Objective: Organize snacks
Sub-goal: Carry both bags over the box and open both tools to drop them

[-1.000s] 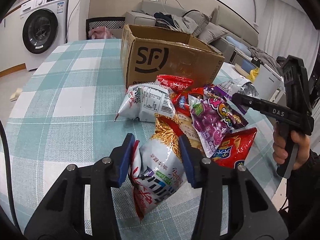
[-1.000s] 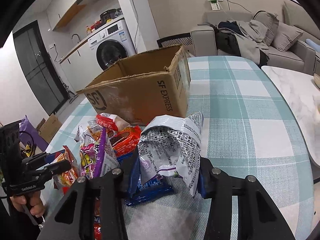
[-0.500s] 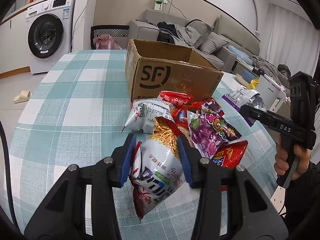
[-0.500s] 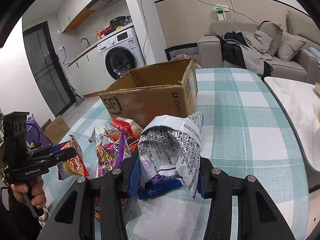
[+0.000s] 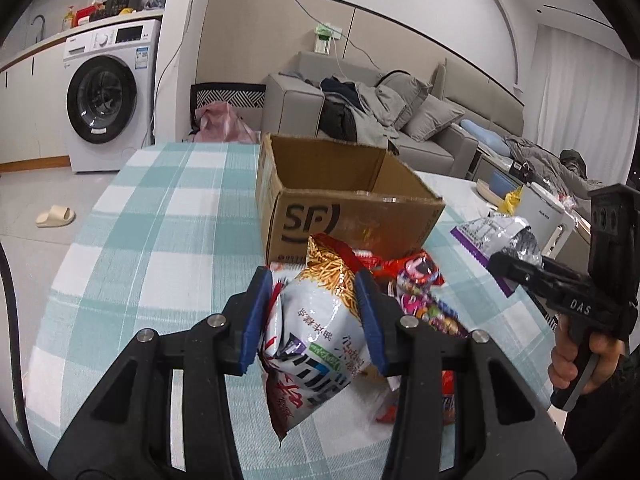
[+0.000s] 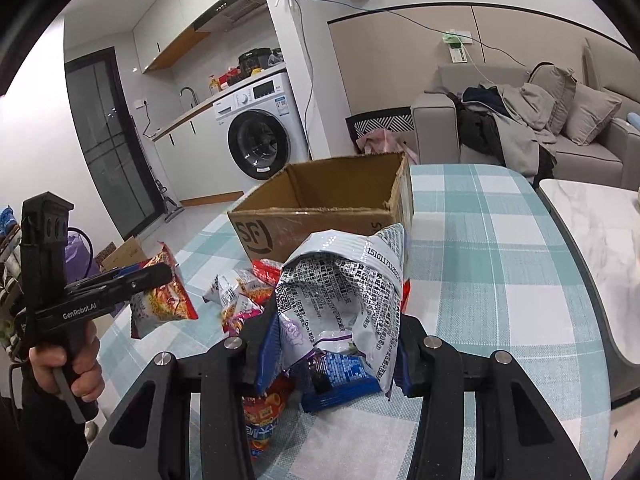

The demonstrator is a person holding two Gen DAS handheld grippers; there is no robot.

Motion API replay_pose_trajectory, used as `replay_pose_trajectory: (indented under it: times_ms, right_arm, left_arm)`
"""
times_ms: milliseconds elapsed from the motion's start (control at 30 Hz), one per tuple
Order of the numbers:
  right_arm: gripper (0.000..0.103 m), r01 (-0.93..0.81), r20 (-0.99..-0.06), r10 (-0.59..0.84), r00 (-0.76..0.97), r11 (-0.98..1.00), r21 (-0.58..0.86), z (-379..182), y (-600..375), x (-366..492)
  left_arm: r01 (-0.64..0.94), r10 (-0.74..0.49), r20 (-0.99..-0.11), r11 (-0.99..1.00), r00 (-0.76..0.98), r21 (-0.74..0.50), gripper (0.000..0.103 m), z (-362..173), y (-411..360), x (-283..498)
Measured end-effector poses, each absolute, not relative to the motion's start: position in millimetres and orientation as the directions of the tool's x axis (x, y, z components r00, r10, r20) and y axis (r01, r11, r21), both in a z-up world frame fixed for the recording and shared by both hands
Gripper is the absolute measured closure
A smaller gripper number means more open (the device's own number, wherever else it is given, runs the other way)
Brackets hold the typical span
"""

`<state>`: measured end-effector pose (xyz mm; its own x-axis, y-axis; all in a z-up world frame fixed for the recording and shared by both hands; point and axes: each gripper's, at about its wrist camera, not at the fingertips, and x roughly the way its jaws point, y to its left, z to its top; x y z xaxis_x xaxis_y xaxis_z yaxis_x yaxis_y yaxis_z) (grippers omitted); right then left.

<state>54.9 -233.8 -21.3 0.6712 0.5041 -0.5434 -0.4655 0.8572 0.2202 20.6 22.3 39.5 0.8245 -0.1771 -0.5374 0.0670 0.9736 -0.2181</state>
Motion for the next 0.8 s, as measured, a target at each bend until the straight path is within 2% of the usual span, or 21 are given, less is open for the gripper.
replay_pose_trajectory:
  times_ms: [400, 800]
  right_arm:
    - [0.057, -0.489, -0.511, 0.516, 0.687, 0.849, 0.2, 7.6, -221.2, 67.8]
    - [0.057, -0.487, -0.513, 0.521, 0.683, 0.847, 0.212, 23.4, -207.7, 105.8]
  left_arm:
    - [0.055, -0.148, -0.496, 0.979, 0.856, -0.199, 0.063, 71.0, 12.6, 58.1]
    - [0.037, -0.117, -0.493, 0.985, 0.862, -0.169, 0.063, 86.7, 9.7, 112.3]
